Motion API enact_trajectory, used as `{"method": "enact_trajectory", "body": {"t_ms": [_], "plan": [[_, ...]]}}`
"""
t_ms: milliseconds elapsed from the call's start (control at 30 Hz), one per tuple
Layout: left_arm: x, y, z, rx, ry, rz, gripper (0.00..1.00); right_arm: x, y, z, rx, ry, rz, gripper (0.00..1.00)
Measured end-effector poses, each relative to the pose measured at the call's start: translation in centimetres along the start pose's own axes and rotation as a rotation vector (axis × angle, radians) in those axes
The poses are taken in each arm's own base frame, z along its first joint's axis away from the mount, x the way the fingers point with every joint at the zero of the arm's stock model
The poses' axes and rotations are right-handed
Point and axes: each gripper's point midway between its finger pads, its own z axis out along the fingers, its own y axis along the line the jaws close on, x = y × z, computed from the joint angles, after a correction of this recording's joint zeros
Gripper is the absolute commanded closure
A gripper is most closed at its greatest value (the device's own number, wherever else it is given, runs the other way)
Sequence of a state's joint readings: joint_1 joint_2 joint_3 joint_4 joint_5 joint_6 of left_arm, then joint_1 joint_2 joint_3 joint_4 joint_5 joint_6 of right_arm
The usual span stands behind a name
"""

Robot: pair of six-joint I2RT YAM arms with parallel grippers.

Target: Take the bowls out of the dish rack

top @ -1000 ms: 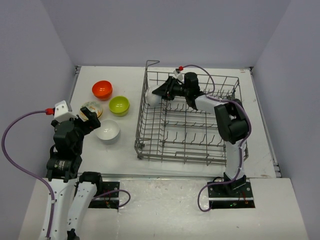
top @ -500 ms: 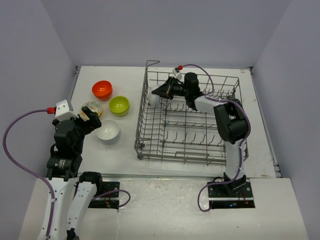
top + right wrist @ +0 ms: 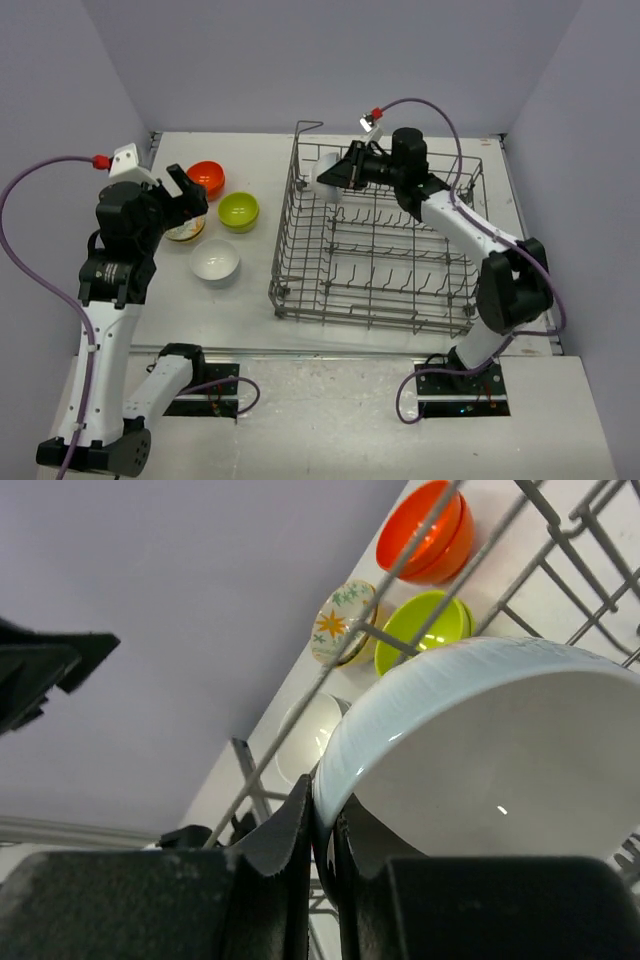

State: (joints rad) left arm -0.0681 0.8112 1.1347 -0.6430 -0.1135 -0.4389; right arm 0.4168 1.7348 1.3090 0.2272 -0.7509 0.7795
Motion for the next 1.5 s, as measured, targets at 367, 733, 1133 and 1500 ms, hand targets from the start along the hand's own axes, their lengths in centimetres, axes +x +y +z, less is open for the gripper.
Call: {"method": "enact_trajectory", "body": {"t_ms": [367,733,1133,1500], "plan": [[-5.1,-11.3,0.6,0.264,0.059,0.022,0.00,2.5,9.7,-3.5,0.142,0.082,-0.672,1.00],[-0.8,-19.2,-0.1,0.486,0.273,0.107,0.00,15.8,10.4,-4.6,0.299,0.522,-1.181,1.00],[7.0,-21.1,-2.2,0.557,0.464,0.227,0.53,12.7,13.3,-3.8,0.383,0.482,-1.319,1.00],[9.2,-18.8,-0.3,0.437,0.489,0.365,1.00,12.3,13.7,-4.2,0.422,0.507,-1.374,1.00]]}}
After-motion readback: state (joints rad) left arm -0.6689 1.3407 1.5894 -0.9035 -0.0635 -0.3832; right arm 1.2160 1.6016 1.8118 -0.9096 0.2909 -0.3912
